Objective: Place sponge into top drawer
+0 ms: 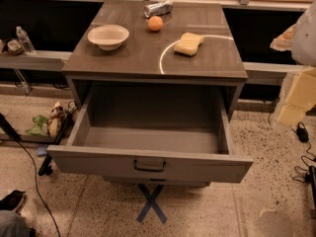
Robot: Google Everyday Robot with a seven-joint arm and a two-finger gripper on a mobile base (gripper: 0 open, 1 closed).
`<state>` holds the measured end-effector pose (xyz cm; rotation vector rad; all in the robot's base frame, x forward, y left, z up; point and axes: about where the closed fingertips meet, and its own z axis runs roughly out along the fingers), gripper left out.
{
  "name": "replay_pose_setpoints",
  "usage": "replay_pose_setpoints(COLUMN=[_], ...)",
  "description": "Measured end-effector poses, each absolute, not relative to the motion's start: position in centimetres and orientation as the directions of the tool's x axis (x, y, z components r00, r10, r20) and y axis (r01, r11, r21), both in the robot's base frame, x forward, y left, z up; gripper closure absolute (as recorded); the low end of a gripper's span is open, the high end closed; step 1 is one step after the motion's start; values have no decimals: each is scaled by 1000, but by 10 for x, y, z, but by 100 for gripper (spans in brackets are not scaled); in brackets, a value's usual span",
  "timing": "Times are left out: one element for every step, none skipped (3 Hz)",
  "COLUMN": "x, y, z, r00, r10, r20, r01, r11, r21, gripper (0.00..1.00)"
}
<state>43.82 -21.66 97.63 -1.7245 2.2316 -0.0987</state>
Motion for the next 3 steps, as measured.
replay_pose_setpoints(x=[438, 441, 493], y=[-217, -216, -228], z=[976, 979, 965], r00=[-221, -231, -287], r10=[-953, -946, -872], r20=[-207, -226, -396], r01=[-931, -921, -870], r11=[270, 288, 410], r21=[-246, -264, -274], gripper=[0, 0, 0])
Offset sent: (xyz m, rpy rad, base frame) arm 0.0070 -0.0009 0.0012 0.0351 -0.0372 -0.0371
